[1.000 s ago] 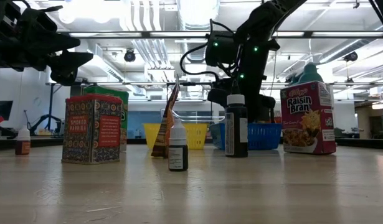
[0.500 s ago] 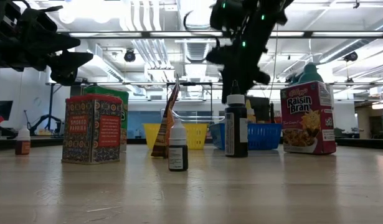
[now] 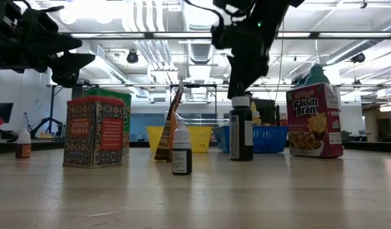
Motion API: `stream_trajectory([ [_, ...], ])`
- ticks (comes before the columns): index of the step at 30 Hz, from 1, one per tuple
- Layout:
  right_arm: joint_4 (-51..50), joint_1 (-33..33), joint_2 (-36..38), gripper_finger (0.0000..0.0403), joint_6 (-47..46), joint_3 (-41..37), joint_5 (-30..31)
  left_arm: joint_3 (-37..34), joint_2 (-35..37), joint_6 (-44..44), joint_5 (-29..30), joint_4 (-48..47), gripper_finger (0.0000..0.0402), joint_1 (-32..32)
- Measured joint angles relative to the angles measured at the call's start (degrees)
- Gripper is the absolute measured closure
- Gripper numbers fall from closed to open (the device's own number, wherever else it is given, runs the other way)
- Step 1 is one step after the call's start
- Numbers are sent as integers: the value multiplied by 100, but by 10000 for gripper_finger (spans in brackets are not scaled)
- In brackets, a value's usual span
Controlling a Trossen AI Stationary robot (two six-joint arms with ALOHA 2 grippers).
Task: Pick & Place Kitchen Items
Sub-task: Move the red food coloring bottle
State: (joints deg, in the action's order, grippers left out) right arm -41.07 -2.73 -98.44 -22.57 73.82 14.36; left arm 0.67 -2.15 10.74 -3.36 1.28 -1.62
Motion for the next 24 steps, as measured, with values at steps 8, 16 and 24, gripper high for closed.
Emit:
stream_trajectory([
  [8,182,113,-109,335,-98,17,78,0,0,-1,-1,0,183,1],
  [16,403,-296,-118,323,11,319,-411,0,0,-1,0,0,183,0],
  [24,835,-1408,-118,338,72,568,-394,0,0,0,-2,0,183,1],
])
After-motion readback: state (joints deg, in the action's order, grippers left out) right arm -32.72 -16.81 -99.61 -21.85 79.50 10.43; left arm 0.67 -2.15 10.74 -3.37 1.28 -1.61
